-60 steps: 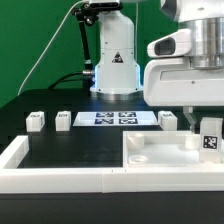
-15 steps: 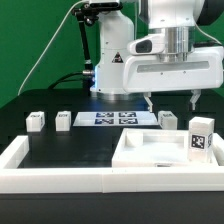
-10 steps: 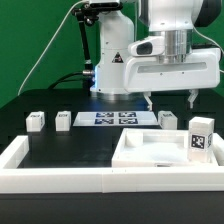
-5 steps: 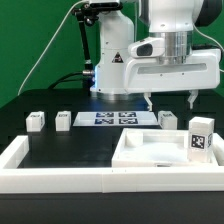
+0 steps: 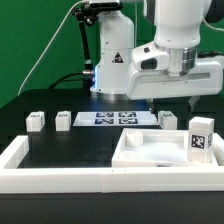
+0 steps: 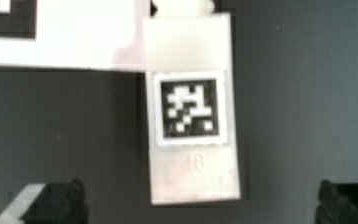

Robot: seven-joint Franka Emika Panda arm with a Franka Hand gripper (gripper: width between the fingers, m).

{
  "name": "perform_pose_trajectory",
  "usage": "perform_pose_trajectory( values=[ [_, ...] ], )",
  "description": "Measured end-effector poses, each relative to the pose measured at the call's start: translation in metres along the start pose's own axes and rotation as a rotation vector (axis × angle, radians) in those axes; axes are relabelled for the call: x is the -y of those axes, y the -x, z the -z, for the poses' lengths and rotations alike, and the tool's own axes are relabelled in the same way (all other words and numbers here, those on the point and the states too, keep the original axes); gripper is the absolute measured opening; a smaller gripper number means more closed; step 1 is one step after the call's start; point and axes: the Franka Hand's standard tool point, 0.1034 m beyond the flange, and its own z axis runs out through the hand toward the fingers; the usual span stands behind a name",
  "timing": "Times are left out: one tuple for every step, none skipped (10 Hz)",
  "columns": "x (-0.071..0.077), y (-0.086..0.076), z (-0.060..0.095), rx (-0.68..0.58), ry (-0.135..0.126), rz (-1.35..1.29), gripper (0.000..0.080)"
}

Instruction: Assemble square table

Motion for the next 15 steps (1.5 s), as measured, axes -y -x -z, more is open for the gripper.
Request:
perform_pose_trajectory(
  values=[
    [-0.002,0.003,-0.003,0.079,-0.002,-0.010,0.0649],
    [-0.004,0.001,-0.006,0.118,-0.002,-0.016,0.0649],
    [-0.006,0.007,-0.011,0.203,-0.004,-0.024,0.0649],
    [-0.006,0.007,-0.013,0.268,-0.006,-0.029,0.0649],
    [-0.007,0.007,-0.014,0.313,-0.008,-0.032,0.0649],
    [-0.007,0.012,-0.015,0.395,-0.012,-0.035,0.0649],
    [-0.008,0.010,-0.017,0.456,-0.014,-0.039,0.0649],
    [-0.007,0.008,-0.018,0.480,-0.016,-0.039,0.0649],
    [-0.006,0.010,-0.018,0.502,-0.017,-0.037,0.0649],
    [-0.004,0.007,-0.019,0.484,-0.018,-0.030,0.0649],
    [-0.003,0.006,-0.021,0.472,-0.021,-0.020,0.0649],
    [-0.002,0.006,-0.023,0.465,-0.020,-0.018,0.0649],
    [-0.003,0.006,-0.024,0.460,-0.019,-0.019,0.0649],
    [-0.003,0.004,-0.026,0.452,-0.018,-0.019,0.0649],
    [-0.004,0.004,-0.026,0.447,-0.017,-0.022,0.0649]
  ],
)
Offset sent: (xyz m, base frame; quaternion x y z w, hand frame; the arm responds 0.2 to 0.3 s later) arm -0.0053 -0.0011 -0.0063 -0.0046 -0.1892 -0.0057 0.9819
